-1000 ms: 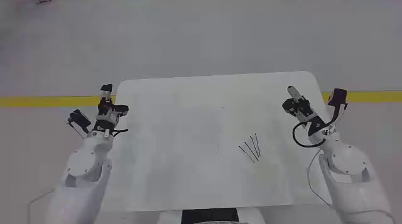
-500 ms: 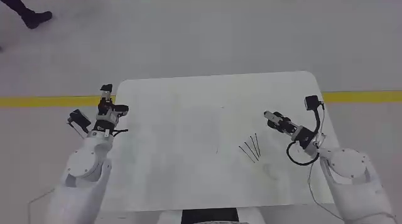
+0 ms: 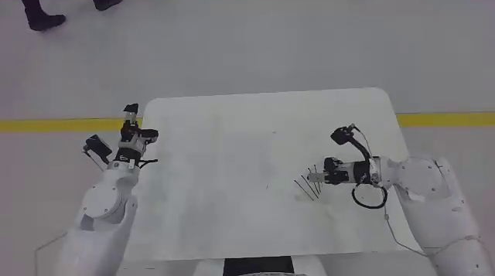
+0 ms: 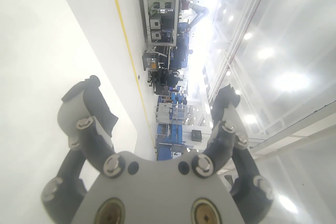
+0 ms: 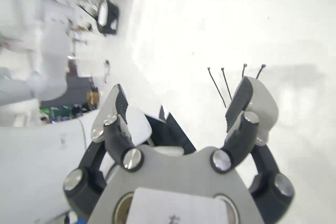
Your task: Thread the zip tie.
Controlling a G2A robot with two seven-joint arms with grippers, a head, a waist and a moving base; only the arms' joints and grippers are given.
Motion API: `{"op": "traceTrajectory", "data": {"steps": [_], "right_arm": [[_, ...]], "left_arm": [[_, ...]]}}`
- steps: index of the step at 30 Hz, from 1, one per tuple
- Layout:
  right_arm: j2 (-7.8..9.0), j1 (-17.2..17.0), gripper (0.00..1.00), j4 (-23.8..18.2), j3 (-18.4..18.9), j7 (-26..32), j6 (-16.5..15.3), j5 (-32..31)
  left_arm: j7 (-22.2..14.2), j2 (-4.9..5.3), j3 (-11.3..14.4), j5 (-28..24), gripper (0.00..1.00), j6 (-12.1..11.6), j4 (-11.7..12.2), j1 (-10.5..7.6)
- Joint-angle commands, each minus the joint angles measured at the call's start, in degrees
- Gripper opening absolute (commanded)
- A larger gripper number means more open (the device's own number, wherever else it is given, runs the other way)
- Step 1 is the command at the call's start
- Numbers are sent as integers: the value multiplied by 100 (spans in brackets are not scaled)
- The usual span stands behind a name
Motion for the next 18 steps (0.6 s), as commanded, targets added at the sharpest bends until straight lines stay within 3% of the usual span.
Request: {"op": "traceTrajectory", "data": {"steps": [1, 11, 15, 18], "right_arm": [[4, 61, 100, 2, -78, 124, -25, 461], [9, 60, 100, 24, -138, 135, -25, 388], [95, 222, 100, -42, -454, 135, -25, 65], [248, 445, 100, -41, -833, 135, -25, -184]], "left_arm": [[0, 0, 0, 0, 100, 0, 0, 0], [0, 0, 0, 0, 100, 0, 0, 0], [0, 0, 0, 0, 100, 0, 0, 0], [0, 0, 0, 0, 100, 0, 0, 0]]}}
